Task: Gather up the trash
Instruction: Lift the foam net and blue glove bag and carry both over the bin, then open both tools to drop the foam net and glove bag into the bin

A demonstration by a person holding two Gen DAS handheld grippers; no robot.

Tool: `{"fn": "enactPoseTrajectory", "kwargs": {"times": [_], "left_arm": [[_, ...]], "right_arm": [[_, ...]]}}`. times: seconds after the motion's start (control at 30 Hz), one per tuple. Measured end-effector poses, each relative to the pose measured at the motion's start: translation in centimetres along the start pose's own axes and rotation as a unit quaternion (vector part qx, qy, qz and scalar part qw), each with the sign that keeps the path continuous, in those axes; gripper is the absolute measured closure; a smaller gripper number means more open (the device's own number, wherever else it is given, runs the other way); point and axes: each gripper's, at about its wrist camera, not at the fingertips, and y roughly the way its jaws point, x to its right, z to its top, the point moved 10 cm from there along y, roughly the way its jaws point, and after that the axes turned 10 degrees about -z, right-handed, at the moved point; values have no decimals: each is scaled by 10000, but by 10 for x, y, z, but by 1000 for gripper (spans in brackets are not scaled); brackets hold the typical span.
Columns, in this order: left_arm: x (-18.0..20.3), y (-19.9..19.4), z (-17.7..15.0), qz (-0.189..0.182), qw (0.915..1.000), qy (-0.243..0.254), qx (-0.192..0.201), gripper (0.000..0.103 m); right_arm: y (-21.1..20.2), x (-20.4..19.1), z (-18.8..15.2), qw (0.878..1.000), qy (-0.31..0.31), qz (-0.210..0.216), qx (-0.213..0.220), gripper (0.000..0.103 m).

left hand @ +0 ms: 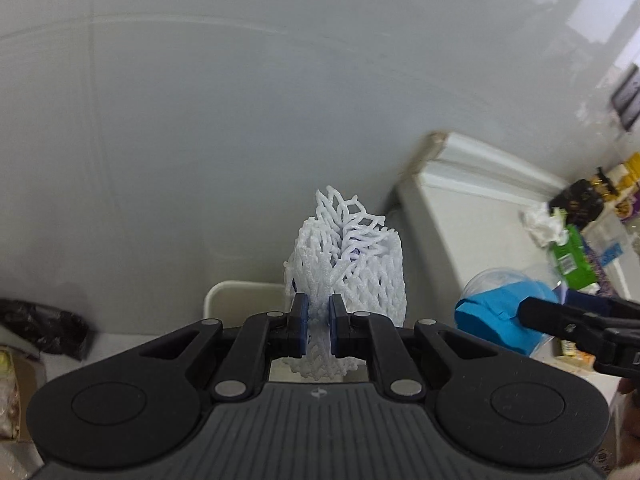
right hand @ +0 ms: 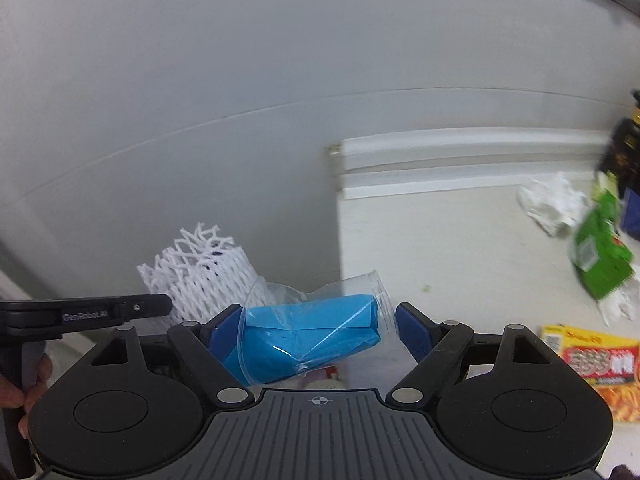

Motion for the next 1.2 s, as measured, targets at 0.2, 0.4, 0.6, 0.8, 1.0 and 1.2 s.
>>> {"fn": "enactPoseTrajectory", "kwargs": {"times": [0.2,0.4,0.6,0.8,1.0,1.2], "left_arm": [[-42,20,-23,271,9986,-330,-314,94],[-71,43,-41,425,9956,-573,-610,93],[-95,67,-57,458,9919,-733,-928,93],[-110,88,-69,409,9895,-769,-1149,92],[-114,106,-68,407,9889,-761,-1212,91],[-111,106,-67,332,9901,-686,-1181,88]], "right_arm": [[29,-46,-1,9968,-754,202,-143,19],[71,-65,-8,9902,-1299,212,-476,19],[109,-75,-21,9799,-1823,106,-800,19],[139,-85,-29,9608,-2603,-52,-953,19],[158,-96,-41,9364,-3351,-133,-1030,19],[163,-106,-51,9247,-3651,-153,-1064,19]]}}
